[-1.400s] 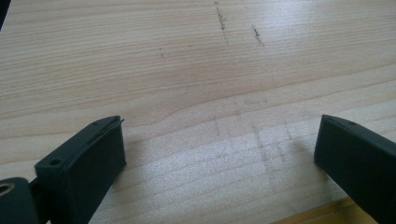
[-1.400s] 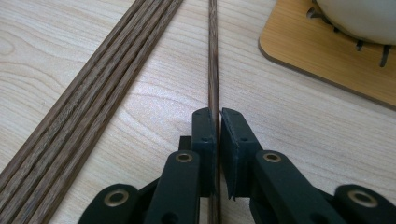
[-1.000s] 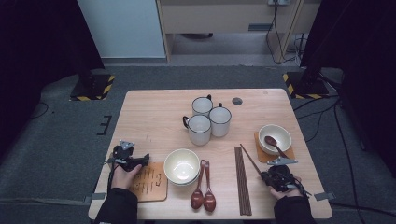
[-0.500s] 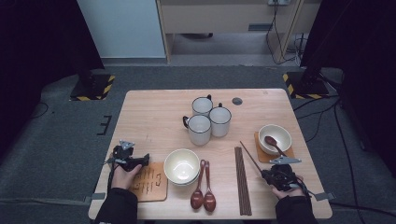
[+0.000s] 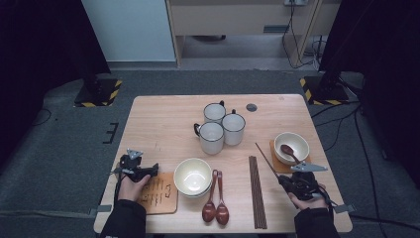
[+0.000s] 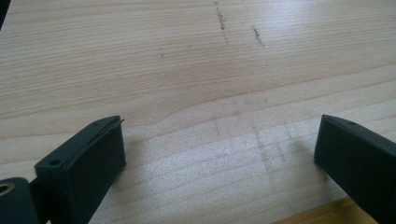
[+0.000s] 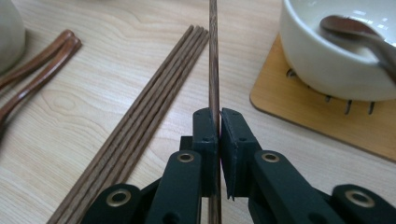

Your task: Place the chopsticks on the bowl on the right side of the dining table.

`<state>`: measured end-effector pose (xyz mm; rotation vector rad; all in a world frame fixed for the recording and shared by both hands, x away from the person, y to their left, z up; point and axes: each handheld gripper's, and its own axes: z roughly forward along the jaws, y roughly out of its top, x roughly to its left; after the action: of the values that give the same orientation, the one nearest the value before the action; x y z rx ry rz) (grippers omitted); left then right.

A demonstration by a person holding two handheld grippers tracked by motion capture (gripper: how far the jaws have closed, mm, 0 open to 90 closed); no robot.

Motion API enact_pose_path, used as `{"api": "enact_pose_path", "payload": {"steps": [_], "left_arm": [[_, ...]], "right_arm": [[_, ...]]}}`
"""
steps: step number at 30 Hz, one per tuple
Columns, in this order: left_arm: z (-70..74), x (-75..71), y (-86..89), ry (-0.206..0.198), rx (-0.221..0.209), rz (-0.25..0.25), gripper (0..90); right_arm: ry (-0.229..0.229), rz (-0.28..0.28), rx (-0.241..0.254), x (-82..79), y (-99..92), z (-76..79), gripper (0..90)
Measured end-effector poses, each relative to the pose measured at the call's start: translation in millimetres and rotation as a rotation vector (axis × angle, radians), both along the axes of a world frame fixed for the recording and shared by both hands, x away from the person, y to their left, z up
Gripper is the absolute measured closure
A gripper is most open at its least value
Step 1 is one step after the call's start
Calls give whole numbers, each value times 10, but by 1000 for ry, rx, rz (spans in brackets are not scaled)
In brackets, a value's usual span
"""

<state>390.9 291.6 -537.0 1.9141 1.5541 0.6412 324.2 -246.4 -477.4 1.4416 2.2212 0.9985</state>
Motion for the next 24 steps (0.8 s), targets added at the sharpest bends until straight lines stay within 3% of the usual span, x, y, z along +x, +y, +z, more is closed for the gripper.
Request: {"api": "enact_pose_path", "payload": {"steps": [24], "left_arm": [[0, 0, 0, 0, 0, 0, 9]], "right_arm": [[-101, -5, 78, 0, -83, 431, 848]]}}
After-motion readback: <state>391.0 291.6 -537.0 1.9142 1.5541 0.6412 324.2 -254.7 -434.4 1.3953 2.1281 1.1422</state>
